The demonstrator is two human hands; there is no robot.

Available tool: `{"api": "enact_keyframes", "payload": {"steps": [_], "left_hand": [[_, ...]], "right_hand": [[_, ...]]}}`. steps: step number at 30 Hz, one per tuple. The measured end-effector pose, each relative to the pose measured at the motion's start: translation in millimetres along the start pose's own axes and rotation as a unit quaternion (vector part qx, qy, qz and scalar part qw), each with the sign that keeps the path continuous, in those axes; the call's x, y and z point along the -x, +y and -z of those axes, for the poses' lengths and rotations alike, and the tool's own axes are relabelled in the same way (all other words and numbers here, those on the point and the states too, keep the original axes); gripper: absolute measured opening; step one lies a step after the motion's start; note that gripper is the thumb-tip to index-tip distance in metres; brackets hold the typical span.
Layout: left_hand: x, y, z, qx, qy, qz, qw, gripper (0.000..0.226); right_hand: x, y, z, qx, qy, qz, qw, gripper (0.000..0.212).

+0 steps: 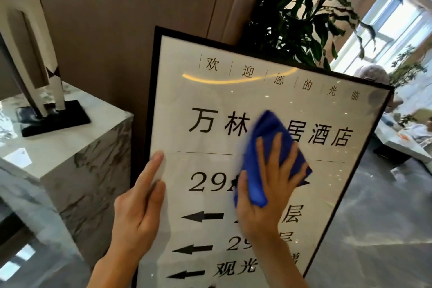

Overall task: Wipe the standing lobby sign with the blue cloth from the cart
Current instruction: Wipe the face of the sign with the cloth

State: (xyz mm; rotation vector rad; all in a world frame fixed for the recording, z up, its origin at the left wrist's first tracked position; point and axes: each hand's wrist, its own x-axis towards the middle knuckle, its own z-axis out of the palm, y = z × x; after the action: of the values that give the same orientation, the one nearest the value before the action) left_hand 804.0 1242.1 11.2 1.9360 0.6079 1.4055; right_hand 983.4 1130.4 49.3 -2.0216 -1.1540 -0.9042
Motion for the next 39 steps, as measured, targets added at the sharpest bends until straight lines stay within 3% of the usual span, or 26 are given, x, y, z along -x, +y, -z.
{"api": "enact_keyframes", "payload": {"steps": [5, 10, 13, 18, 24, 31, 36, 39], "left_hand": [[3.5, -3.6, 0.0, 0.007, -0.007, 0.005, 1.0, 0.057], [3.4, -2.1, -0.7, 0.009, -0.003, 0.006, 1.0, 0.047], [1.3, -1.4, -1.1, 0.017, -0.005, 0.012, 1.0, 0.045], [0.7, -2.2, -0.5, 0.02, -0.001, 0.014, 1.0, 0.043], [2.6, -1.1, 0.8, 0.019, -0.007, 0.024, 1.0, 0.043], [1.5, -1.5, 1.8, 0.002, -0.011, 0.008, 1.0, 0.044], [3.4, -2.6, 0.0, 0.0, -0.015, -0.006, 1.0, 0.057], [2.7, -3.8, 0.5, 0.003, -0.014, -0.004, 1.0, 0.057]], "right_hand": [[42.8, -16.7, -13.3, 0.048, -0.069, 0.17, 0.982, 0.066], [58.9, -7.0, -11.3, 0.052, -0.094, 0.239, 0.965, 0.08], [51.2, 9.4, -2.8, 0.019, -0.094, 0.205, 0.974, 0.075], [18.0, 55.0, 18.1, -0.053, -0.059, 0.038, 0.996, 0.056], [-30.6, 121.5, 43.4, -0.156, 0.043, -0.175, 0.971, 0.059], [-50.0, 88.3, 32.9, -0.102, 0.077, -0.164, 0.978, 0.059], [-36.1, 13.1, 10.8, -0.051, 0.051, -0.036, 0.997, 0.056], [-19.7, -28.9, -5.4, -0.008, -0.009, 0.033, 0.999, 0.061]]}}
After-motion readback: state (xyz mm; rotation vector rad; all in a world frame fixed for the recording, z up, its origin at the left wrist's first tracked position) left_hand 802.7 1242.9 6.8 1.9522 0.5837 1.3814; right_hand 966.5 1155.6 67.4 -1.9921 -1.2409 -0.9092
